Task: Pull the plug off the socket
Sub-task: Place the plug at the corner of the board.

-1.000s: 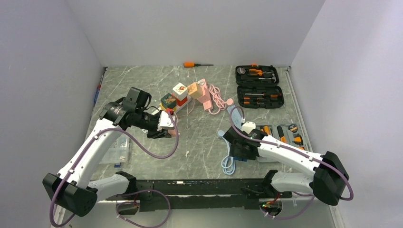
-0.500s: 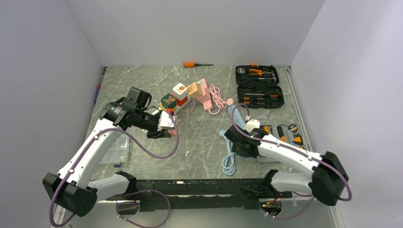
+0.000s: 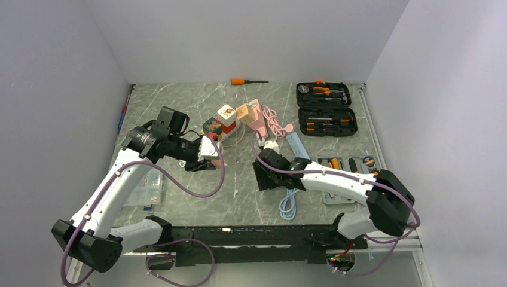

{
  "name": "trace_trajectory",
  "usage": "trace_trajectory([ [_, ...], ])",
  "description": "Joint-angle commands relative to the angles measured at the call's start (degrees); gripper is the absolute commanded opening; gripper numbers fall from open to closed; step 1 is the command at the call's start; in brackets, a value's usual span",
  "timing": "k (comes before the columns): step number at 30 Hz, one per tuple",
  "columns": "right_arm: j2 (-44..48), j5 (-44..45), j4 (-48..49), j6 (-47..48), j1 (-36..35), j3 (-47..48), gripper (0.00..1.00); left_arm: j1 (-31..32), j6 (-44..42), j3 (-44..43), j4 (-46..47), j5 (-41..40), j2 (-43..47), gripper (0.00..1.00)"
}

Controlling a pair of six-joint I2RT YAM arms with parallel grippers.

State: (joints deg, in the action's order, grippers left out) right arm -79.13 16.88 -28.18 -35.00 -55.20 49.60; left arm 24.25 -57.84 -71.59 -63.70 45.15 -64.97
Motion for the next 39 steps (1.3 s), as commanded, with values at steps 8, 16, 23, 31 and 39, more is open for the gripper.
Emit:
trace_trajectory([
  [8, -10.24, -5.07, 7.37, 4.20, 2.72, -2.32, 0.00, 0.43, 0.48, -3.28, 0.37, 1.35, -0.15, 0.00],
  [16, -4.68, 5.61, -3.71, -10.68, 8.38, -8.49, 0.00, 2.20, 0.76, -5.64, 0.55, 1.68, -1.44, 0.00],
  [23, 0.52, 2.36, -3.10, -8.37, 9.81, -9.85, 0.55, 3.91, 1.87, -5.01, 1.11, 2.05, -1.59, 0.00],
  [31, 5.47, 2.49, -3.92, 1.57, 10.55, 5.62, 0.84, 5.41, 2.96, -9.00, -0.81, 2.57, -1.53, 0.00],
  [39, 1.17, -4.90, 22.07, 14.15, 10.80, 4.06, 0.89, 7.27, 4.32, -11.89, -0.76, 2.71, -0.07, 0.00],
])
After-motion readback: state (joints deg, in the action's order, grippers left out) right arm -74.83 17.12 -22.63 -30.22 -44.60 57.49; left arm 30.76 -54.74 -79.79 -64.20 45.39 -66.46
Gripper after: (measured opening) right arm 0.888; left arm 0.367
